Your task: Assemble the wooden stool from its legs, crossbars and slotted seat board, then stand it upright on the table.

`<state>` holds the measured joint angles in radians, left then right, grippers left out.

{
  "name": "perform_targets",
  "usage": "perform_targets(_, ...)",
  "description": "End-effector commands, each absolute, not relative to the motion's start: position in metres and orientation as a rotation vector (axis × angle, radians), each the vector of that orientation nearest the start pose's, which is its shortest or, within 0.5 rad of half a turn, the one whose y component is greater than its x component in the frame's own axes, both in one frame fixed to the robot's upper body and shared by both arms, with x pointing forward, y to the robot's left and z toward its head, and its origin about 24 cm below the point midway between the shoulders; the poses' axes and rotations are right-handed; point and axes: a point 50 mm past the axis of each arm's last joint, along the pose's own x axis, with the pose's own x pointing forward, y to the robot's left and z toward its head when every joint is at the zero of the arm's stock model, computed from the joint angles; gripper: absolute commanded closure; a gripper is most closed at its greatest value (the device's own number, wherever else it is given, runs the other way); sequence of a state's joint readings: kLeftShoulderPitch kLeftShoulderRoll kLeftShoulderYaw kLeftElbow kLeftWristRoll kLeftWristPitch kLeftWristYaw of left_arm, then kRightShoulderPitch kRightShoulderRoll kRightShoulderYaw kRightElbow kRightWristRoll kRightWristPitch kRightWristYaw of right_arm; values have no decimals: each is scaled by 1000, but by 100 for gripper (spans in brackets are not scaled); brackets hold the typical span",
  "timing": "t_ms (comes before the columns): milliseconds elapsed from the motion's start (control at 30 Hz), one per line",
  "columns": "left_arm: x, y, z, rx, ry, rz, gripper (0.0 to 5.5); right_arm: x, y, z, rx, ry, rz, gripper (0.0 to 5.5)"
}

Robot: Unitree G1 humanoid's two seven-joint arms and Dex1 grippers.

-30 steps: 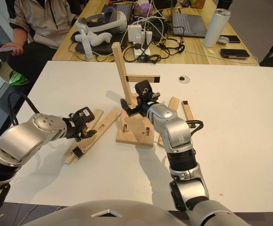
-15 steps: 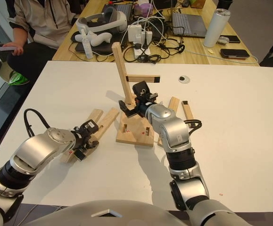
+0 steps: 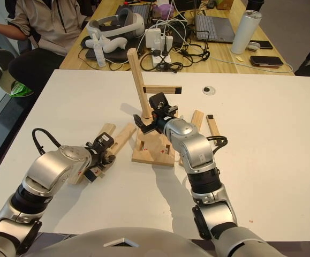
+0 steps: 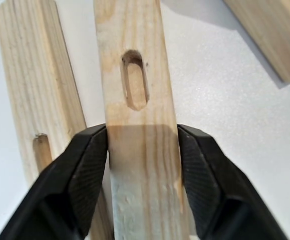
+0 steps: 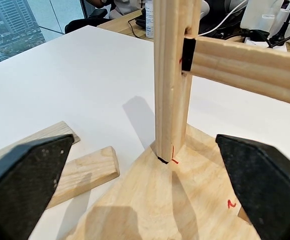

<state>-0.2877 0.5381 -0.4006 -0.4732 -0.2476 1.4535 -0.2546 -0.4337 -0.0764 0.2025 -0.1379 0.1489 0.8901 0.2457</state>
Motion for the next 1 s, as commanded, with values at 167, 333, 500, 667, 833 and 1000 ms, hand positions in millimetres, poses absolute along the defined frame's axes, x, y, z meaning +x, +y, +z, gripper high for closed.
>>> perform_targets(167,240,150,70,463,873,-456,338,302,-74,110,-35,326,539,10)
perform_targets(333,272,162,118,436,661,-331,339,311,-84,131,73,207,507,10)
perform_targets(500,299,187,171,436,452,-182,339,316,-86,159,241,72,547,10)
perform_targets(667,317,214,228,645,95,-37,339,304,-81,193,595,-11,789,10)
perform_targets(833,315,190,268,848,-268,-151,339,304,-93,233,733,-130,938,10)
perform_targets(1000,301,143,249,884,-363,-426,339,318,-109,255,726,-200,917,10)
